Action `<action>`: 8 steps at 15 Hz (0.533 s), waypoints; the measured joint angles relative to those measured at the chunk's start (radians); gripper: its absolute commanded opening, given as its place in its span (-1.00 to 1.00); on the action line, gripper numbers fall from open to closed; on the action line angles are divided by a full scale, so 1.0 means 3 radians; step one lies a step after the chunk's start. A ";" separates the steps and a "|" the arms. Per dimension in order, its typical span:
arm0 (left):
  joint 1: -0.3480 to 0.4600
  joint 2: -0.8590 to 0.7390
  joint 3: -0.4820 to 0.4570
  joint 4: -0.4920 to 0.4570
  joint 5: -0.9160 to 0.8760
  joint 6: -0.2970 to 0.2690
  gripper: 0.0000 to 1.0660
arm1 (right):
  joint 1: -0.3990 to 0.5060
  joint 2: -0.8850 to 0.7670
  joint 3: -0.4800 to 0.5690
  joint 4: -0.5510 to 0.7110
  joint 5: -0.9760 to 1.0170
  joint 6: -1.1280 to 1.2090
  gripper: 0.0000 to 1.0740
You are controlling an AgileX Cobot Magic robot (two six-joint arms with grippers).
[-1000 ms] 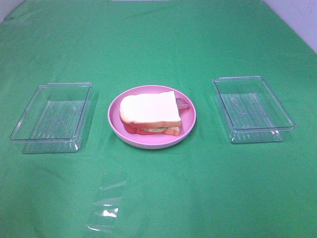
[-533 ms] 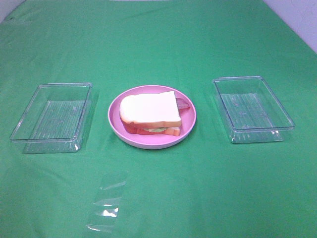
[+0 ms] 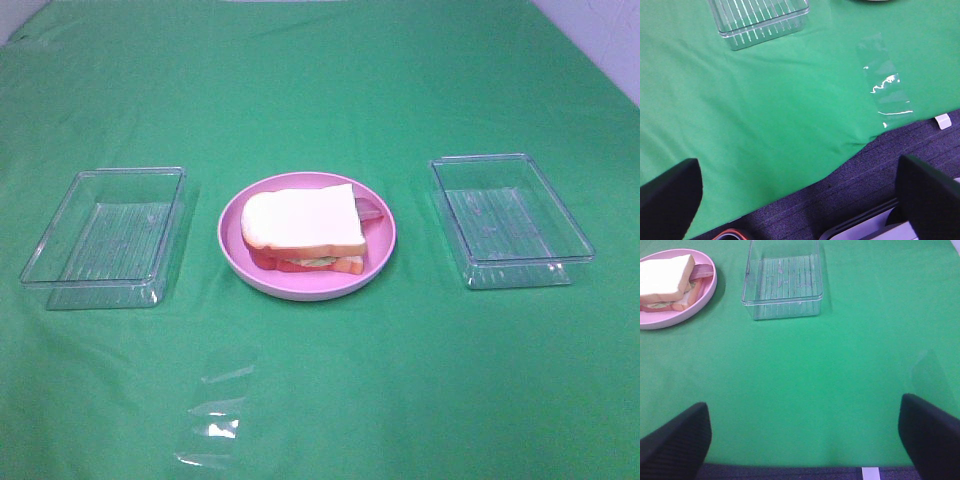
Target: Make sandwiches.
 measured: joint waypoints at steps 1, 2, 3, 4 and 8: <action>0.0000 -0.0023 0.0000 0.0000 -0.0003 0.0000 0.90 | 0.0000 0.0000 0.0000 0.0000 0.0000 0.0000 0.82; 0.0003 -0.0050 0.0000 0.0000 -0.0007 0.0000 0.89 | 0.0000 0.0000 0.0000 0.0000 0.0000 0.0000 0.82; 0.0127 -0.0210 0.0000 -0.0010 -0.0010 0.0003 0.89 | 0.0000 0.0000 0.0000 0.0000 0.0000 0.0000 0.82; 0.0280 -0.0373 0.0000 -0.0010 -0.0010 0.0007 0.89 | 0.0000 0.0000 0.0000 0.0000 0.0000 0.0000 0.82; 0.1103 -0.1077 0.0007 -0.0010 -0.0007 0.0010 0.89 | 0.0000 0.0000 0.0000 0.0000 0.0000 0.0000 0.82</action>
